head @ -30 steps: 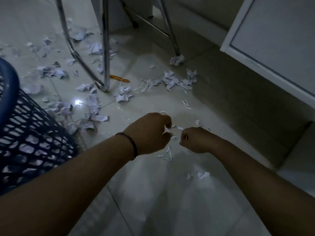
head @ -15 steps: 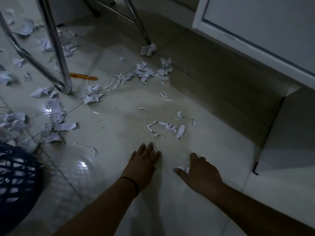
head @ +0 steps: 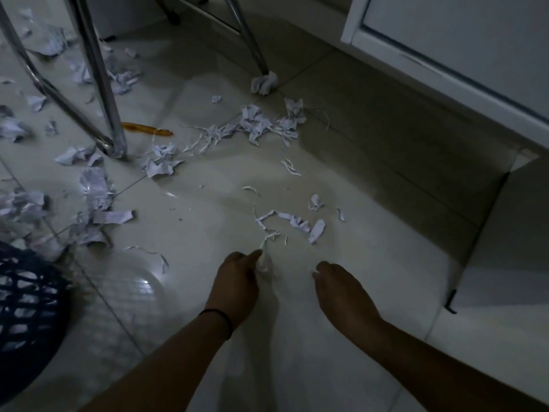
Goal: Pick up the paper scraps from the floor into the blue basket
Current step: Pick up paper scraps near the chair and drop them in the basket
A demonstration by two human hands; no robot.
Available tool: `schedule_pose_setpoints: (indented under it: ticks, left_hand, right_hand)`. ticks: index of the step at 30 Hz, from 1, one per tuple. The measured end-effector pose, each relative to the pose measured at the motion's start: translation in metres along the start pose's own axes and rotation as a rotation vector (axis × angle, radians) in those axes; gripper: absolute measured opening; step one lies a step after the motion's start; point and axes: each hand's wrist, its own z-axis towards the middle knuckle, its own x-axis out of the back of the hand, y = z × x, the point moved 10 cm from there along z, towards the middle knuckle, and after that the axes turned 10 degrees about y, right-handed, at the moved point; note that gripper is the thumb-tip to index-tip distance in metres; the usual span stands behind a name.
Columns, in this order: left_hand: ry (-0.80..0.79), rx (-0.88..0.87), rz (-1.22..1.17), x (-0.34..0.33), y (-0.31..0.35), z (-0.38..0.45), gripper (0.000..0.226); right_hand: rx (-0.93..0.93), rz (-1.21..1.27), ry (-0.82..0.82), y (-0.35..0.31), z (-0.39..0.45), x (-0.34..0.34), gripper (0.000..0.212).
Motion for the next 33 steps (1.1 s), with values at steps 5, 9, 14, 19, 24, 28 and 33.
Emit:
schedule_pose_setpoints:
  ticks: [5, 9, 14, 19, 24, 28, 33]
  left_hand:
    - [-0.127, 0.776, -0.854, -0.031, -0.01, -0.027, 0.028]
    - [-0.364, 1.004, -1.376, -0.057, 0.025, -0.044, 0.038]
    - [-0.397, 1.067, -1.328, -0.058, 0.013, -0.042, 0.035]
    - [-0.183, 1.025, -1.195, -0.04, -0.011, -0.024, 0.03]
    - [0.062, 0.845, -0.84, 0.003, -0.046, 0.002, 0.037]
    - [0.167, 0.757, -0.78, 0.025, -0.062, 0.015, 0.037]
    - [0.149, 0.619, -0.662, 0.023, -0.057, 0.027, 0.019]
  right_hand:
    - [0.071, 0.365, 0.233, -0.044, 0.03, 0.048, 0.019]
    - [0.315, 0.097, 0.193, -0.099, 0.024, 0.045, 0.01]
    - [0.366, -0.017, 0.135, -0.104, 0.011, 0.028, 0.007]
    - [0.374, 0.379, 0.092, -0.094, 0.024, 0.043, 0.032]
    - [-0.149, 0.276, 0.264, 0.016, 0.077, 0.029, 0.043]
    - [-0.462, 0.199, 0.328, 0.101, 0.09, 0.022, 0.06]
    - [-0.499, 0.25, 0.234, 0.129, 0.103, 0.013, 0.063]
